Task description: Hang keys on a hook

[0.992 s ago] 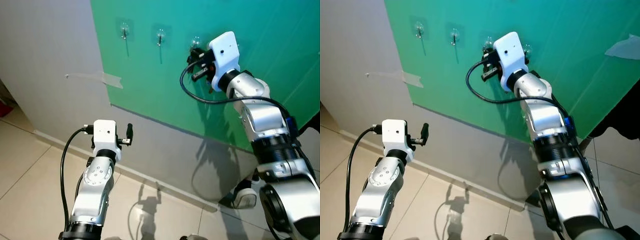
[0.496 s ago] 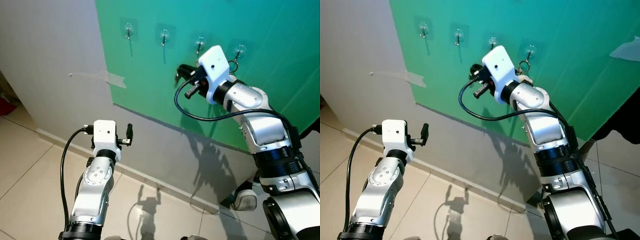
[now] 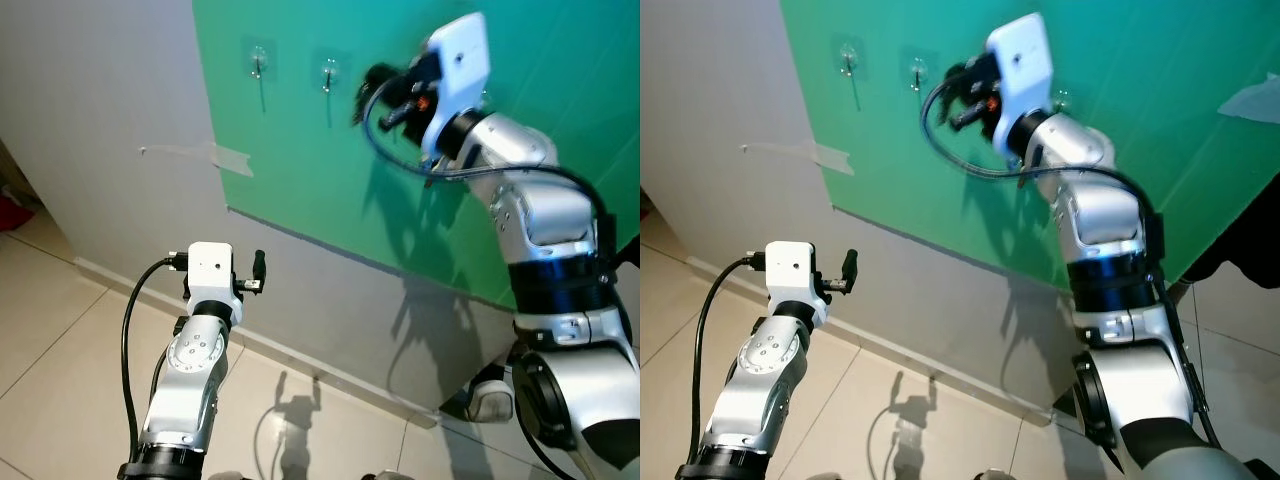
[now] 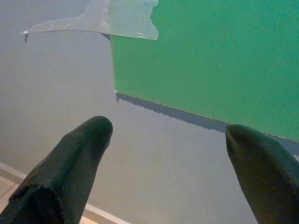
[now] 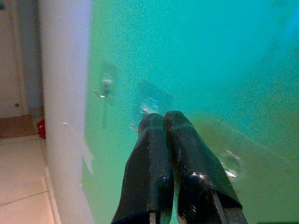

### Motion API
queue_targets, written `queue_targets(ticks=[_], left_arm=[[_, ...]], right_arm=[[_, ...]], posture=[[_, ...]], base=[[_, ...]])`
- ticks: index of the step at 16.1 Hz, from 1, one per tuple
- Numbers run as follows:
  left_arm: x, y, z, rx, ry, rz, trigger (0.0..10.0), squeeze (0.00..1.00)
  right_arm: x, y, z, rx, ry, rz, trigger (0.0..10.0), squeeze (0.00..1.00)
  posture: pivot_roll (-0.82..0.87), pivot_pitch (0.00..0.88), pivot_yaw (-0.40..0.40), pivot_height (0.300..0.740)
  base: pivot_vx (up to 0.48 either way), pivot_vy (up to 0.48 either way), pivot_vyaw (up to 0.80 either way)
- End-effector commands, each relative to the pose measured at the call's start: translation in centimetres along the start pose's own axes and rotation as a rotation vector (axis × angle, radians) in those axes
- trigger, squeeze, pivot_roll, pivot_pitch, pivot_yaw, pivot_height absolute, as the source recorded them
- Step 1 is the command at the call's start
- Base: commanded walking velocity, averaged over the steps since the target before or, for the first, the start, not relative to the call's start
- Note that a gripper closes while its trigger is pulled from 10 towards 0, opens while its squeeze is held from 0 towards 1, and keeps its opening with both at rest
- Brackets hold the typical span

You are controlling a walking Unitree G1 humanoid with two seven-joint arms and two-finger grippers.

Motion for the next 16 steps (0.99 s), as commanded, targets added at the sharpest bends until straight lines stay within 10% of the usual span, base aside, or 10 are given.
queue_targets(ticks=[1,16], left_arm=[[0.5,0.2,0.2,0.007,0.003,-0.013,10.0,0.00],[0.4,0.0,0.1,-0.001,0.003,-0.012,10.0,0.00]], right_arm=[[1.0,0.1,0.1,-0.009,0.022,-0.037,10.0,0.00],[1.4,-0.5,-6.1,-0.183,0.379,-0.196,10.0,0.00]], posture=[[0.08,0.000,-0.061,0.740],[0.08,0.000,-0.053,0.740]], base=[[0.000,0.000,0.00],[0.000,0.000,0.00]])
Point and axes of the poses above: a point about 5 cm out from each wrist's last joint towards the gripper, its own y axis pointing out of the wrist towards the gripper, its own z axis along the axis of the wrist's last joint, x = y × z, the point moved 5 cm from there along y, pointing out of the wrist towards the gripper, and after that the axes turned 11 degrees about -y, right-handed, at the moved point
